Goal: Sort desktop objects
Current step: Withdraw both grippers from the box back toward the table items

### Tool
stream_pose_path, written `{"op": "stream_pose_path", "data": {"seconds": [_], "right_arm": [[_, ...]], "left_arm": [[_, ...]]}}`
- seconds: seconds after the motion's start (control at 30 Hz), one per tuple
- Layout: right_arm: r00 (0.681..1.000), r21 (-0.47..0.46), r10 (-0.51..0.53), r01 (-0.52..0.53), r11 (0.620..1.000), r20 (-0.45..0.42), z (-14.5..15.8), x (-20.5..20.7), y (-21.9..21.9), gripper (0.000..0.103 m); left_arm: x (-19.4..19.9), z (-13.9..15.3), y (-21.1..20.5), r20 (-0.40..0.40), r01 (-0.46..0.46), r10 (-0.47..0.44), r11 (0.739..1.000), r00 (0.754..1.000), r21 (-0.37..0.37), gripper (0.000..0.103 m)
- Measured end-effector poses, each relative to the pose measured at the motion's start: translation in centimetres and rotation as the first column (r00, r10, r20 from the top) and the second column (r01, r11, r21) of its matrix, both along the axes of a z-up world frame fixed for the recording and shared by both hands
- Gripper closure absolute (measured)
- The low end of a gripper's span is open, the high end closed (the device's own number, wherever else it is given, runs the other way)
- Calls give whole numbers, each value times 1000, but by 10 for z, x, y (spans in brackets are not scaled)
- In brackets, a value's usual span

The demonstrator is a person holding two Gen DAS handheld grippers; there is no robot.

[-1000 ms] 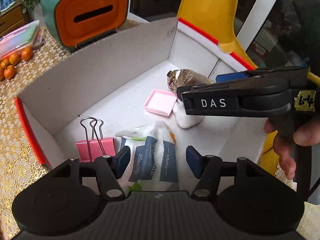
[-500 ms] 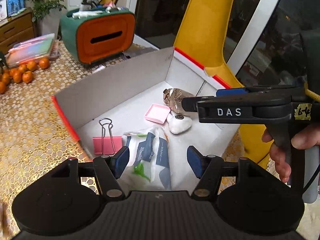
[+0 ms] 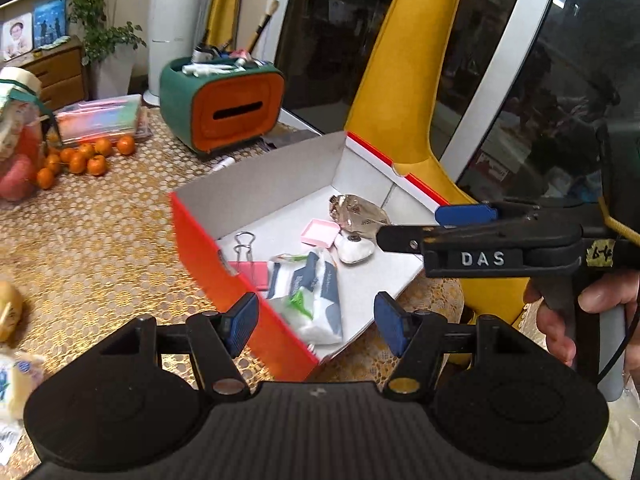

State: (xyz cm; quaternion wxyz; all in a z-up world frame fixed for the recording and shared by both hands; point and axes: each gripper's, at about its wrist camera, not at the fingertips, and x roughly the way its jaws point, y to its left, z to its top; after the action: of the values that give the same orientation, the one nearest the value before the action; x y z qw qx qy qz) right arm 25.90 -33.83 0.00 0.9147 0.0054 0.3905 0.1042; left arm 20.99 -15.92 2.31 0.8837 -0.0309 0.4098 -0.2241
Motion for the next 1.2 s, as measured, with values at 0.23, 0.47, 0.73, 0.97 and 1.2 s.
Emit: {"op": "stream_pose_path", "data": {"seconds": [0.23, 0.47, 0.73, 0.97, 1.2], "right_arm": [[999, 16, 20, -20, 1000, 26, 11, -27, 20, 25], [996, 29, 60, -62, 998, 60, 23, -52, 43, 24], [991, 33, 116, -119, 992, 72, 20, -80, 83, 21], [986, 24, 148, -150, 988, 76, 14, -96, 116, 20], [984, 21, 161, -163, 986, 77, 9, -106, 140, 15]], "left_arm": [[-29, 15, 30, 36, -27, 28, 999, 999, -29, 40], [-63, 26, 69, 72, -70, 74, 996, 995, -54, 33], [-97, 26, 113, 94, -152, 156, 987, 983, -48, 33], [-124, 23, 149, 122, -207, 213, 977, 969, -58, 24], [-146, 15, 182, 136, -249, 259, 964, 956, -89, 20]]}}
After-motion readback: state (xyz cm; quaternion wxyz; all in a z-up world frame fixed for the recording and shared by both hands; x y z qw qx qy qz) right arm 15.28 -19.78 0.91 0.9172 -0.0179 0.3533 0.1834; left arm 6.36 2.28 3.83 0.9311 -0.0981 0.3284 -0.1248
